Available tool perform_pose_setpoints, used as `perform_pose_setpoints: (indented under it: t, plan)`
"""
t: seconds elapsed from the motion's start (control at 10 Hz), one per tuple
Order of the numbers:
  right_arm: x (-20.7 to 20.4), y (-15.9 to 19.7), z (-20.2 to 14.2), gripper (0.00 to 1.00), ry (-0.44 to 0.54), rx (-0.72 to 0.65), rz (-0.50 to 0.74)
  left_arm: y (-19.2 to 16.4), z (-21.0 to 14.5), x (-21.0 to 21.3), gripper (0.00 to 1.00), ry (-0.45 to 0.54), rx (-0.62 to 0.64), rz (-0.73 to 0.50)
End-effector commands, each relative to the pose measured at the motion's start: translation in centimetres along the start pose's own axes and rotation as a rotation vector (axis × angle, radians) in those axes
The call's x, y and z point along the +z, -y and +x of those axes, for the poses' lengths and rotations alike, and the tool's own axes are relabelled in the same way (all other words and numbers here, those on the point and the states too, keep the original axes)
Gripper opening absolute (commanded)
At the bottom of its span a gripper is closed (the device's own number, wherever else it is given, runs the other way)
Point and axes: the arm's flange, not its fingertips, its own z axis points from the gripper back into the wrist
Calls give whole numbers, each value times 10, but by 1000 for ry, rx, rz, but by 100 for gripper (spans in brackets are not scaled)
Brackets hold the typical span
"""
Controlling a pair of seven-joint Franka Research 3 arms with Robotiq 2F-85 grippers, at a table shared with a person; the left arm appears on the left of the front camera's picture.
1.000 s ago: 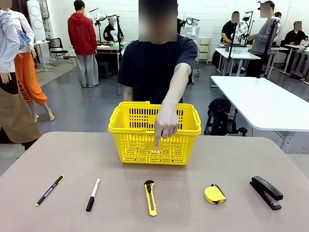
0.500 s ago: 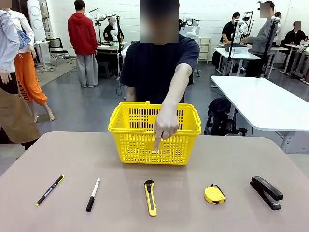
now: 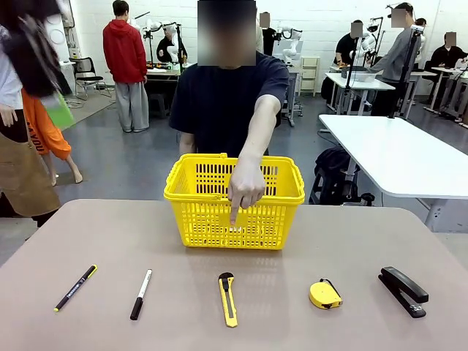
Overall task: Place the items the person wants into the basket.
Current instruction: Pick up the item the person points to and place it in the Market Basket.
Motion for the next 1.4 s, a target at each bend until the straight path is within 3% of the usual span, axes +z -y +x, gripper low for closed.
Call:
perform_pose_setpoints:
  t: [0.0, 0.3, 0.6, 0.8, 1.0, 1.1, 1.3]
  plan:
    - [1, 2, 3, 100, 25, 15, 12, -32, 34, -50, 100, -261, 84, -146]
    - [1, 2, 3, 100, 25, 15, 12, -17, 84, -159, 100, -235, 386, -63]
    - [1, 2, 3, 100, 25, 15, 12, -9, 105, -212, 100, -97, 602, 0]
    - [1, 2, 3, 100, 25, 15, 12, 6, 106, -225, 100, -5, 627, 18]
    - [1, 2, 3, 100, 25, 15, 12, 14, 101, -225, 100, -13, 543, -26]
    - [1, 2, 3, 100, 25, 15, 12, -2, 113, -224, 100, -21, 612, -7]
    - [1, 2, 3, 100, 25, 15, 12, -2, 113, -224, 100, -21, 612, -7]
